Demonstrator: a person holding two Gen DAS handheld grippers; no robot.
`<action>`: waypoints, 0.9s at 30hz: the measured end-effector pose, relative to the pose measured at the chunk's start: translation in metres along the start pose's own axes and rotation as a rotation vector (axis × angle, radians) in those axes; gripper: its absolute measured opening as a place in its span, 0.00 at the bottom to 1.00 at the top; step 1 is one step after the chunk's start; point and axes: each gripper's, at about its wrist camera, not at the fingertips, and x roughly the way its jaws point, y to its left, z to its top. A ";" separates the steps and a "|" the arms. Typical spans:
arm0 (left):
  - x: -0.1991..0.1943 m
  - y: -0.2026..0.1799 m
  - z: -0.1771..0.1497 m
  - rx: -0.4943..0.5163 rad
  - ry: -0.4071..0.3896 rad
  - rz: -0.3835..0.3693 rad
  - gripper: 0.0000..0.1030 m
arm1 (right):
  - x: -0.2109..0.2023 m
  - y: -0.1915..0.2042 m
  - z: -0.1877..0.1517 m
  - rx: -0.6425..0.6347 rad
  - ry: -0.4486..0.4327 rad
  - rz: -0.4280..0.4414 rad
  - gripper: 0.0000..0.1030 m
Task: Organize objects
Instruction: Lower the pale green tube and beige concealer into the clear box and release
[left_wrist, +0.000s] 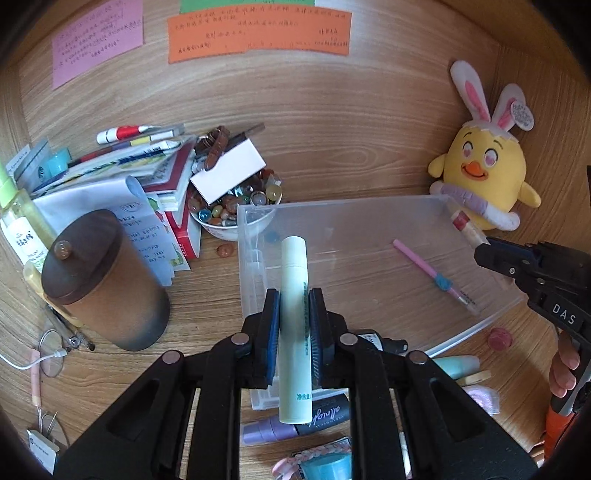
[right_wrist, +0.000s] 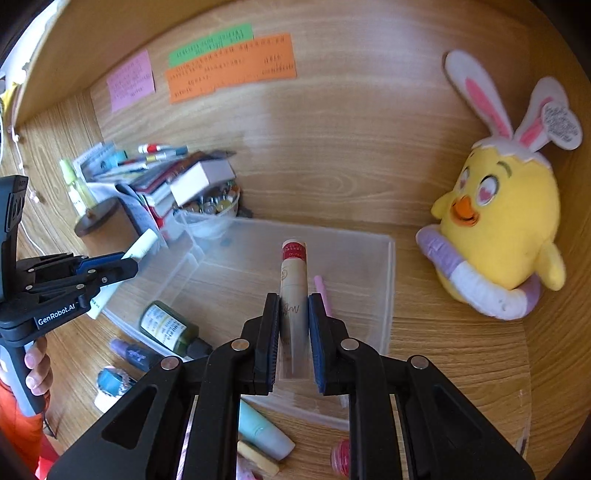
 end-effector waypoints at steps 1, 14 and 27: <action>0.004 -0.001 0.000 0.005 0.008 0.002 0.14 | 0.006 0.001 0.000 -0.003 0.015 0.000 0.14; 0.010 -0.005 -0.001 0.047 0.027 -0.011 0.15 | 0.046 0.018 -0.009 -0.062 0.133 0.027 0.14; -0.033 -0.007 -0.012 0.038 -0.037 -0.008 0.64 | 0.009 0.025 -0.011 -0.093 0.055 0.011 0.30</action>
